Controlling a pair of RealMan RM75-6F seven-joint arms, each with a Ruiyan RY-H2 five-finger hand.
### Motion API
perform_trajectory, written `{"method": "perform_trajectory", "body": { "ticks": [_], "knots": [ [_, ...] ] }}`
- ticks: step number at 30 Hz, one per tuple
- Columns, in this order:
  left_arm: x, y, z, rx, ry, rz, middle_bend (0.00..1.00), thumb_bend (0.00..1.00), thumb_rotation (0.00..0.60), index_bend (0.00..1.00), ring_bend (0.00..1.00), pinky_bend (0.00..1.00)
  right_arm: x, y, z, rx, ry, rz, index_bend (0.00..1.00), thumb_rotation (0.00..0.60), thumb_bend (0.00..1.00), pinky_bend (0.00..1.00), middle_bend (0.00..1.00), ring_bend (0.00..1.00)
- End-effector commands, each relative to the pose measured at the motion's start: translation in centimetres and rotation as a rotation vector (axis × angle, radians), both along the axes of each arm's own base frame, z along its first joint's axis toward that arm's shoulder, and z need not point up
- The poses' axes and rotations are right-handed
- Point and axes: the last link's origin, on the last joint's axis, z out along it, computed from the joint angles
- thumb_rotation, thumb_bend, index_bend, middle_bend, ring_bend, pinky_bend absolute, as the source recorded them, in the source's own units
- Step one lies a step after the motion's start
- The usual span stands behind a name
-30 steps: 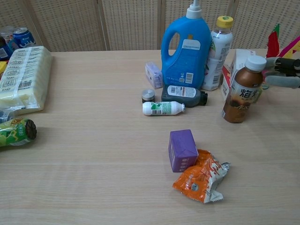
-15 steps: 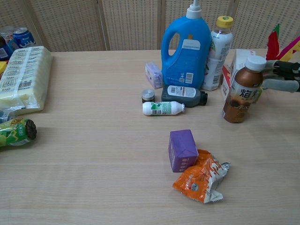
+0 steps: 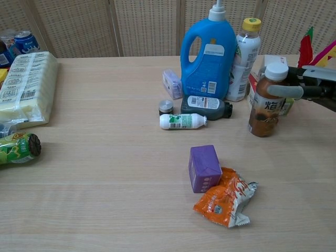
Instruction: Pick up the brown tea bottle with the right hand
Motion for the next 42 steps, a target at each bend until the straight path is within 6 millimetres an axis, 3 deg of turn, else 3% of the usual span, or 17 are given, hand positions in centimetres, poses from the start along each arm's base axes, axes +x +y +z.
{"method": "perform_trajectory", "body": {
  "ticks": [1, 10, 20, 25, 28, 42],
  "knots": [
    [-0.1, 0.0, 0.0, 0.001, 0.0, 0.002, 0.0, 0.38, 0.6, 0.0, 0.0, 0.0, 0.0, 0.1, -0.2, 0.001, -0.001, 0.001, 0.0, 0.379, 0.12, 0.0, 0.0, 0.0],
    [0.0, 0.3, -0.3, -0.008, -0.003, -0.003, 0.0, 0.37, 0.6, 0.0, 0.0, 0.0, -0.8, 0.6, -0.4, 0.012, 0.003, -0.026, 0.0, 0.381, 0.12, 0.0, 0.0, 0.0],
    [-0.2, 0.2, -0.2, -0.003, 0.003, 0.006, 0.0, 0.37, 0.6, 0.0, 0.0, 0.0, -1.2, -0.6, -1.9, 0.018, -0.012, -0.06, 0.0, 0.379, 0.12, 0.0, 0.0, 0.0],
    [-0.3, 0.0, 0.2, 0.007, 0.008, 0.015, 0.0, 0.37, 0.6, 0.0, 0.0, 0.0, -1.2, -0.8, -2.5, 0.013, -0.022, -0.061, 0.0, 0.464, 0.14, 0.0, 0.0, 0.0],
    [-0.2, 0.0, 0.2, 0.007, 0.009, 0.015, 0.0, 0.37, 0.6, 0.0, 0.0, 0.0, -1.3, -0.8, -2.6, 0.004, -0.024, -0.064, 0.0, 0.515, 0.14, 0.0, 0.07, 0.0],
    [0.0, 0.3, -0.2, -0.003, 0.003, 0.002, 0.0, 0.38, 0.6, 0.0, 0.0, 0.0, -2.3, 1.0, -1.2, -0.022, -0.029, -0.087, 0.0, 0.522, 0.15, 0.0, 0.09, 0.0]
  ]
}}
